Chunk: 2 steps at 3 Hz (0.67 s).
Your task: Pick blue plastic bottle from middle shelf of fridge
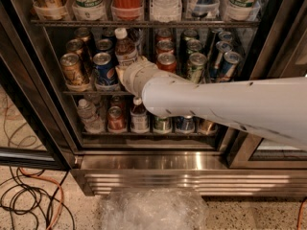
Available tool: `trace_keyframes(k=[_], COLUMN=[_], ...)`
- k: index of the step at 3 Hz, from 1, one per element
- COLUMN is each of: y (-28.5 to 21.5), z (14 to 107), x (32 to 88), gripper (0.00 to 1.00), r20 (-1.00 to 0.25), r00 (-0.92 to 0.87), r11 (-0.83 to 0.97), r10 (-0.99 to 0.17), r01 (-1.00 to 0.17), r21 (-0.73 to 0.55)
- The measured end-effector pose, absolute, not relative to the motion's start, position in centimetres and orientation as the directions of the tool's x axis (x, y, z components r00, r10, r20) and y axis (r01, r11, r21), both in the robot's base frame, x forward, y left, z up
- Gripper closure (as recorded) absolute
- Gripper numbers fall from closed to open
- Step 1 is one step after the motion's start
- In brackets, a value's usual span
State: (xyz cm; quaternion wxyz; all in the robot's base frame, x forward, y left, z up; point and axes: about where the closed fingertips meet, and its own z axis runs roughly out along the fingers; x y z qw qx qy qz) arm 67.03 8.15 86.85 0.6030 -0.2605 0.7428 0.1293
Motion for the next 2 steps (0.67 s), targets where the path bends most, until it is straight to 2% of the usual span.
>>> trace_keyframes(k=[2], y=[8.94], z=[85.50], x=[65.35], gripper=[1.00], r20=[-0.964], r00=[-0.125], r11=[0.829], r10=[-0.237], r01=[-0.543], r21=[-0.133])
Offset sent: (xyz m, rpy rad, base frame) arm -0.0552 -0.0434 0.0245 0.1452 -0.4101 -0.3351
